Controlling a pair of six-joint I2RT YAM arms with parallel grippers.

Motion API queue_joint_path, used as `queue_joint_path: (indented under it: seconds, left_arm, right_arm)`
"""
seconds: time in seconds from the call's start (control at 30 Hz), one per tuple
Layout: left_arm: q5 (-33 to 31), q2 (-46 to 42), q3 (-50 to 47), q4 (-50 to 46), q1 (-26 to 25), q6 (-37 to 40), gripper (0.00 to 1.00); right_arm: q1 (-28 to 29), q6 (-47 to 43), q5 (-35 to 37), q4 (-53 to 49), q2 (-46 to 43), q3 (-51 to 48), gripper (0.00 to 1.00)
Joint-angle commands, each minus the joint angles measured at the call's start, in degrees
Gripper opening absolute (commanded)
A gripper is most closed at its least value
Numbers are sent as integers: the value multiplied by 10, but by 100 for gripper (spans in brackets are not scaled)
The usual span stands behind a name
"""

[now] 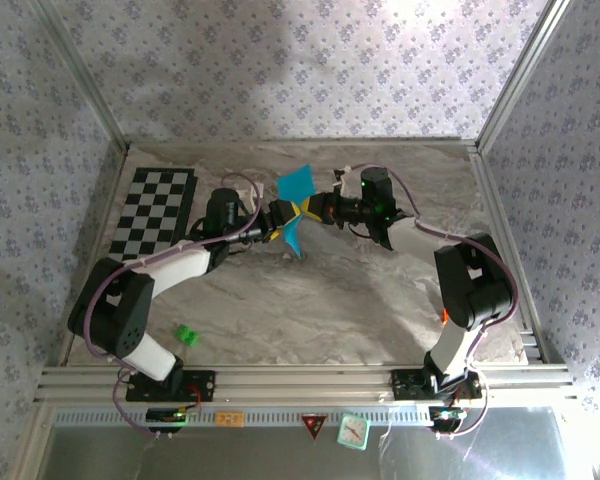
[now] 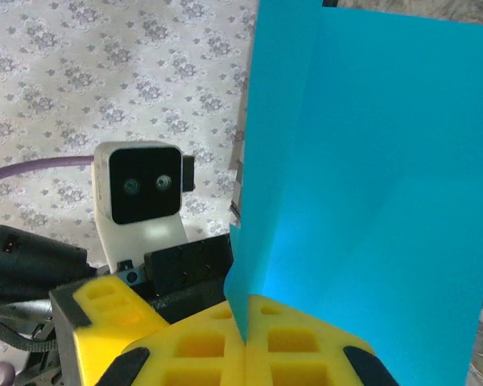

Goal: Fold a paper plane with a square sheet of paper (pick it up from the middle)

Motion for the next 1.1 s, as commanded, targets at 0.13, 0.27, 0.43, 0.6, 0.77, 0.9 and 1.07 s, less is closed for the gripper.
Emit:
queue_joint_path:
  seconds: [0.13, 0.27, 0.43, 0.6, 0.77, 0.9, 1.07]
  left_arm:
    - [-13, -12, -13, 89, -1, -16, 64]
    - [-21, -19, -17, 82, -1, -9, 55]
    - [-30, -26, -20, 70, 1, 2, 48]
    - [-28, -23, -18, 66, 3, 4, 41]
    - [-27, -20, -7, 49, 3, 10, 33]
    - [-24, -16, -2, 40, 4, 14, 25]
    - [-24, -17, 1, 30, 4, 24, 16]
  right_arm:
    - [-2, 4, -31, 5, -9, -9, 6]
    - [-8, 2, -30, -3, -9, -11, 7]
    - [-14, 1, -26, -6, -12, -12, 7]
    - [-17, -3, -29, -11, -11, -11, 8]
    - [-16, -11, -33, -22, -11, -11, 9]
    - [-16, -17, -33, -34, -13, -10, 11]
    - [-24, -45, -21, -83, -24, -5, 26]
